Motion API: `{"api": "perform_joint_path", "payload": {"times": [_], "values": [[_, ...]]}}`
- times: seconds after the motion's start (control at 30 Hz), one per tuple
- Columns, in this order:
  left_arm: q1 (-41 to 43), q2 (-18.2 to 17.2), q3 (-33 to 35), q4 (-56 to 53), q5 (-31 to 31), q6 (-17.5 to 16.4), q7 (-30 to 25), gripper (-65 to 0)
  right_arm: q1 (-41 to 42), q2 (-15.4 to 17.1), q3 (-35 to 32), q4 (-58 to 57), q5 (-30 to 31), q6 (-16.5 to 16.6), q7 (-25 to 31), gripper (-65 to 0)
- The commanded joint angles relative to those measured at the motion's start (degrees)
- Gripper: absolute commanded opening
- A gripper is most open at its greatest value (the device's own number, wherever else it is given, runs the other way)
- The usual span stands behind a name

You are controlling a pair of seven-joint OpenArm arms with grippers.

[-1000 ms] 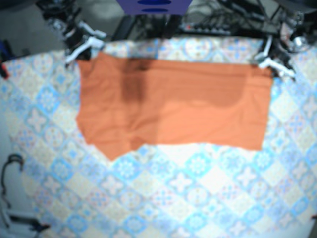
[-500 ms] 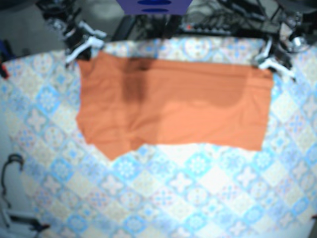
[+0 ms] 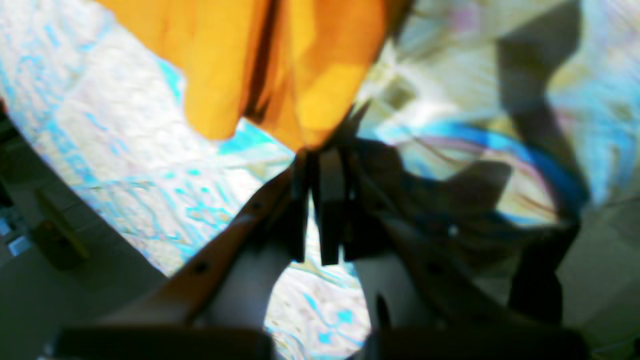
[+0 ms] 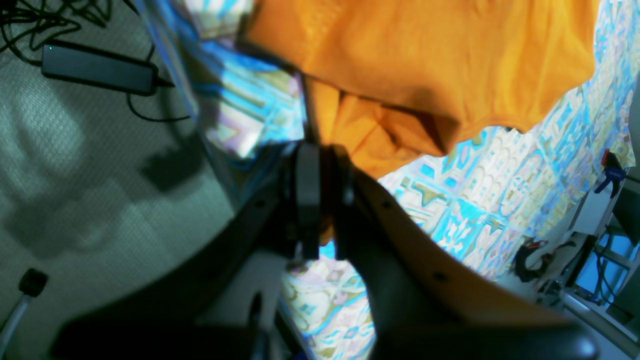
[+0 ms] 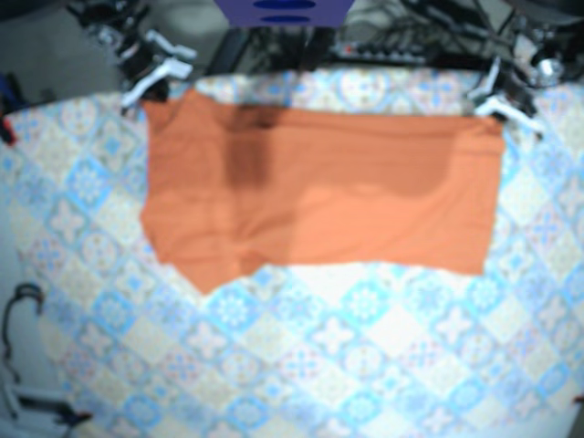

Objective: Fold the T-shirt properly
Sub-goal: 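Pull the shoulder edge toward the robot with both grippers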

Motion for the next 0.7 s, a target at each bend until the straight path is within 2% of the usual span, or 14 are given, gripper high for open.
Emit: {"api": "perform_joint_path", "payload": {"times": [0.0,0.33,0.67], "values": [[0.15,-1.12,-0.58,0.67,-0.04,0.84,-0.21,-65.0,-0.42,0.65,0.46,1.06,0.18,-0.64,0.32,-63.9],[4.90,-2.00,-2.07,4.62,-0.39,0.84,-0.03,-65.0,-1.30,0.65,0.46,1.06,0.18,-0.64,0.32,-63.9],[5.42,-2.00,-2.16,4.71,-0.48,0.84,-0.21,-65.0,-2.18,0.74,0.55,1.15,0.18,-0.64,0.32,-64.0]]}}
